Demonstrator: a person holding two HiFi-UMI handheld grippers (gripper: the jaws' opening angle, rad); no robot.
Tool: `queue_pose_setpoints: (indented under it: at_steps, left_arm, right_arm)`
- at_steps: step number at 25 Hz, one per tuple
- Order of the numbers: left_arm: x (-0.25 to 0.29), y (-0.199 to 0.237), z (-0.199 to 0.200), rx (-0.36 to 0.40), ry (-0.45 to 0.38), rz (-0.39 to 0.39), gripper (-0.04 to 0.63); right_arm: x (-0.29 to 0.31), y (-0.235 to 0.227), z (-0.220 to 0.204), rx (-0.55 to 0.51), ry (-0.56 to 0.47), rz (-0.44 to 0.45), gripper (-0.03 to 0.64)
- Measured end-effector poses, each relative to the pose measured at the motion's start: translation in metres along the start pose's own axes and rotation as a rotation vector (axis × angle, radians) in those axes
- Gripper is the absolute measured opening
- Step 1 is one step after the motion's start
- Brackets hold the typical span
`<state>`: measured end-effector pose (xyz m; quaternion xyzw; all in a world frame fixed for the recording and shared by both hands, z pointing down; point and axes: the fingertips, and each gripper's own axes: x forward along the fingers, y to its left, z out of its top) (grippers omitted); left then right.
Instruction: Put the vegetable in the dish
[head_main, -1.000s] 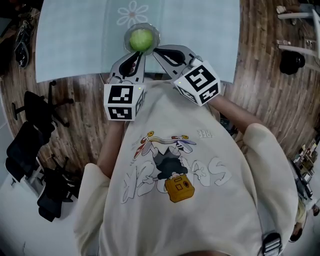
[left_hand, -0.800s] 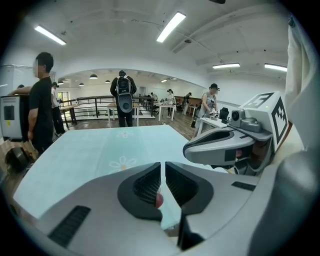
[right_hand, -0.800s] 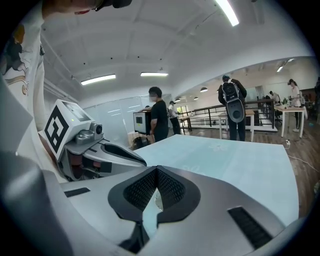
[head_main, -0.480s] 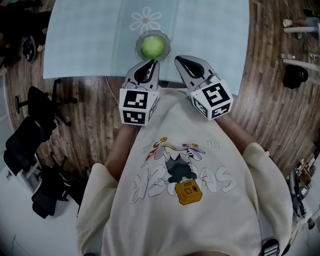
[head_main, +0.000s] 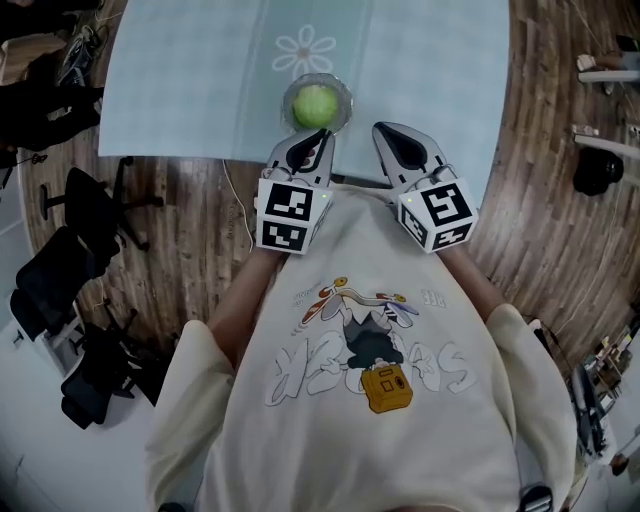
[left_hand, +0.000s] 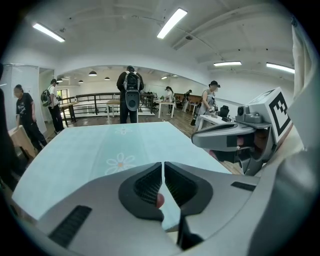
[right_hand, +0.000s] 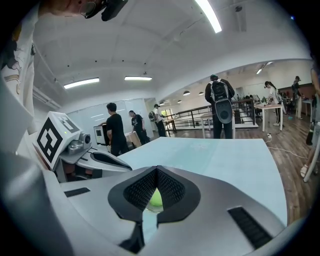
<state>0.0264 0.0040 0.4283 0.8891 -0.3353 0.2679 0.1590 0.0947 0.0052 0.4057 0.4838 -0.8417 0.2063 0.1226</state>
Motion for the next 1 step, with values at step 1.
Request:
queue_pose_setpoints:
  at_steps: [1]
  left_arm:
    - [0.0029,-0.0019,-0.0020,0.003,0.012,-0.007,0.025]
  right_arm:
    - [-0.0020,-0.0026,-0.0004,0.000,-0.002,-0.005,0.023]
